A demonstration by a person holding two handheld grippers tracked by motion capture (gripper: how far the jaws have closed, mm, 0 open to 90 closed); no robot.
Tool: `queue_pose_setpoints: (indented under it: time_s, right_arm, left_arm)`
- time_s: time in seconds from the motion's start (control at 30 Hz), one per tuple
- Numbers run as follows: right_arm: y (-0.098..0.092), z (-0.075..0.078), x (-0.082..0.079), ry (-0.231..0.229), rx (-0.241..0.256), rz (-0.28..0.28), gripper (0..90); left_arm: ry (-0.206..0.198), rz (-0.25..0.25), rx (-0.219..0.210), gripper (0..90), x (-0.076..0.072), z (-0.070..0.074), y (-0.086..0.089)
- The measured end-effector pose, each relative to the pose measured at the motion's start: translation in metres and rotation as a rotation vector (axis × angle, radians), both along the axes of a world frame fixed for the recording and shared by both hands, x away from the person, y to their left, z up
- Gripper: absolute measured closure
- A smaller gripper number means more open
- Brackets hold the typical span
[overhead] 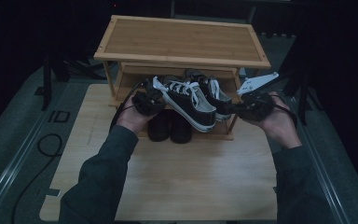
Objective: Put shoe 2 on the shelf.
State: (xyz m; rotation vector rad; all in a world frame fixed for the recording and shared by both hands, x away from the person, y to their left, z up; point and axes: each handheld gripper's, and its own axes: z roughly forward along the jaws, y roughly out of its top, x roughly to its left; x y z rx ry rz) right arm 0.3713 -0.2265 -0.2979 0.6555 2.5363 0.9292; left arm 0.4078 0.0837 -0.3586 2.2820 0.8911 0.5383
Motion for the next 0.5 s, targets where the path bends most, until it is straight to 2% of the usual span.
queue_pose_setpoints:
  time_s: [0.13, 0.33, 0.5]
  right_arm:
    - [-0.003, -0.004, -0.001, 0.004, -0.002, 0.005, 89.9]
    - [-0.009, -0.01, -0.003, 0.017, -0.011, 0.009, 89.8]
    - [-0.011, -0.014, -0.003, 0.026, -0.014, 0.014, 89.6]
  left_arm:
    - [-0.007, 0.015, 0.019, 89.9, 0.006, 0.0, -0.006]
    - [-0.013, 0.042, 0.02, 90.0, 0.011, -0.001, -0.006]
    - [-0.03, 0.081, 0.097, 90.0, 0.015, 0.001, -0.014]
